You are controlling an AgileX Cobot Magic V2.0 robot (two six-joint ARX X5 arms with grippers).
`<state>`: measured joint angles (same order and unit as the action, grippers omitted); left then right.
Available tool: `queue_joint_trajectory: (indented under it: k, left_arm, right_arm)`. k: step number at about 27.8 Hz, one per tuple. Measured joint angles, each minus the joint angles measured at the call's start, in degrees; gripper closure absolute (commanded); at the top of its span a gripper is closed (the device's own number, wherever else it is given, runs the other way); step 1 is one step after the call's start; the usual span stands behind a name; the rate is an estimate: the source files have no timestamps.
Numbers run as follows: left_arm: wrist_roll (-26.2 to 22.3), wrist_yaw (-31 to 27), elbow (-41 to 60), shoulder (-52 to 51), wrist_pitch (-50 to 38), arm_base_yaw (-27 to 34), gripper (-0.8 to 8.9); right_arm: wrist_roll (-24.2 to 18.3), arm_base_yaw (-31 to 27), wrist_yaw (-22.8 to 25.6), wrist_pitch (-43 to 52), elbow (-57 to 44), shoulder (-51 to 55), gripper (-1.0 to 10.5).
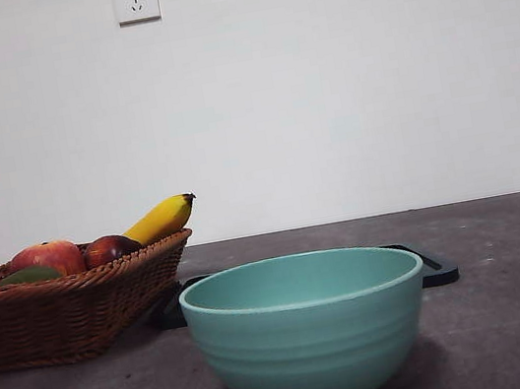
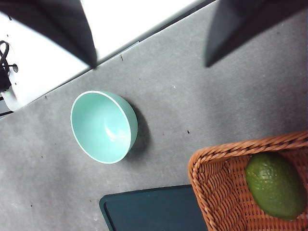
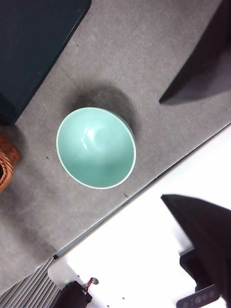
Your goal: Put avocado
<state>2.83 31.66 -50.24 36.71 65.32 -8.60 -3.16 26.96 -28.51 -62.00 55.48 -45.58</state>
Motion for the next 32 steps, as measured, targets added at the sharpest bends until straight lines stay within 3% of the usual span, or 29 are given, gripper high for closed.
queue_joint_trajectory:
  k: [7,13,24,32]
  left_arm:
    - [0.2,-0.7,0.0,0.6,-1.6,0.0,4.05]
    - [1.2,-5.4,-0.5,5.0,-6.6,-0.1,4.07]
    - [1.1,-18.4,-9.8,23.3,-11.8,-2.9,4.08]
    - [1.1,-24.6,-11.7,35.5,-17.9,-5.6,4.08]
  right_arm:
    - [0.0,0.0,0.0,0.7,0.0,0.0,6.1]
    - [0.0,0.0,0.0,0.7,0.0,0.0,6.1]
    - [0.0,0.0,0.0,1.2,0.0,0.0,6.1]
    - [0.0,0.0,0.0,1.4,0.0,0.0,6.1]
